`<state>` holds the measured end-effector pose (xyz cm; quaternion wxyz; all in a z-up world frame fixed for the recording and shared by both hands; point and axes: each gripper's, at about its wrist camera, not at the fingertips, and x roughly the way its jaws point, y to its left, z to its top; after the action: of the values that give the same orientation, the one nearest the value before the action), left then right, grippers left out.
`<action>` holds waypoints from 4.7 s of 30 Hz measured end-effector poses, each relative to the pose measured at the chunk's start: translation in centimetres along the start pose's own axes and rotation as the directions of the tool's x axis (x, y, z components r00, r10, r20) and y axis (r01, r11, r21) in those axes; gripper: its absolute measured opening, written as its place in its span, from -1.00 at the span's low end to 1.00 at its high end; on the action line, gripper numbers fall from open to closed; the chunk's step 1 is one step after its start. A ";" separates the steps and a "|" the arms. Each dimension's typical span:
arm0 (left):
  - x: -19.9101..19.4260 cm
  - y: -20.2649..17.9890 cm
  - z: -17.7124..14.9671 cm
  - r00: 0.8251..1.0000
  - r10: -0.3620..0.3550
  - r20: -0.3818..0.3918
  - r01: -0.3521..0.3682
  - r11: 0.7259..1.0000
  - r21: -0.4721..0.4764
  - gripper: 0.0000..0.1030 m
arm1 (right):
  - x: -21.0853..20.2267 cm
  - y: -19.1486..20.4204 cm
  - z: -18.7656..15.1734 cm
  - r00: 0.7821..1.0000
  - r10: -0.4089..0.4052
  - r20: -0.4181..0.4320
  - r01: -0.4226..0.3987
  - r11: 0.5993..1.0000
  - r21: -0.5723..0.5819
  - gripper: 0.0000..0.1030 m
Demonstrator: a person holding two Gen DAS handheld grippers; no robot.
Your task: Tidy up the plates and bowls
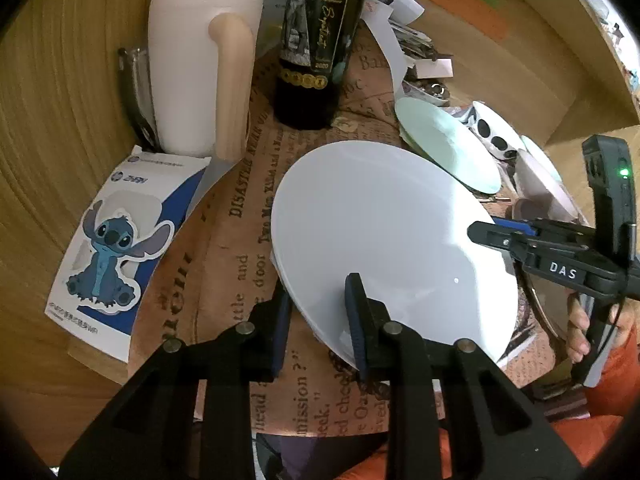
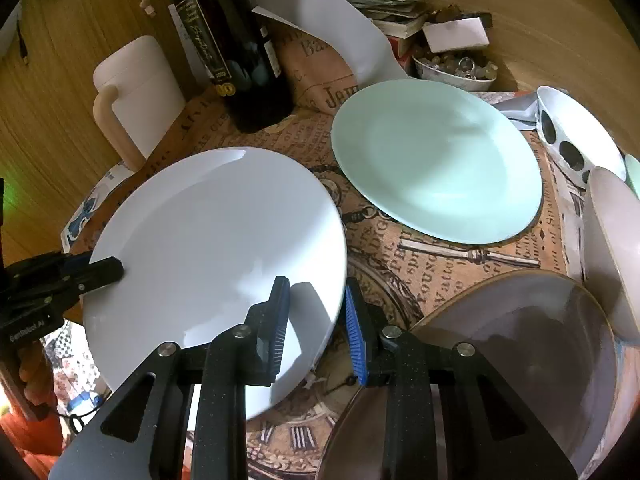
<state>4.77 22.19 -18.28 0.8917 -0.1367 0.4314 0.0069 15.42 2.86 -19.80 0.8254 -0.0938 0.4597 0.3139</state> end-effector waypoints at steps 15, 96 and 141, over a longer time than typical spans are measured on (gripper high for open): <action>-1.5 -1.7 1.1 0.996 0.046 0.074 -0.048 0.999 0.019 -0.47 | -2.5 -0.3 -0.1 0.997 0.008 0.078 -0.011 0.999 0.035 -0.52; 5.0 -19.7 -1.4 0.997 -0.071 -0.030 0.076 0.956 0.283 -0.38 | -12.3 -14.4 -11.2 0.984 -0.092 0.149 0.049 0.961 0.273 -0.52; -0.3 -14.8 9.7 0.943 0.038 0.329 -0.095 0.983 0.158 0.89 | -14.9 -11.6 2.8 0.895 -0.180 0.409 0.150 0.983 0.103 0.35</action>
<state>13.94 10.42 -8.87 0.9582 -0.0418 0.2820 0.0223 18.71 -11.42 -7.55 0.9308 -0.0349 0.2740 0.2394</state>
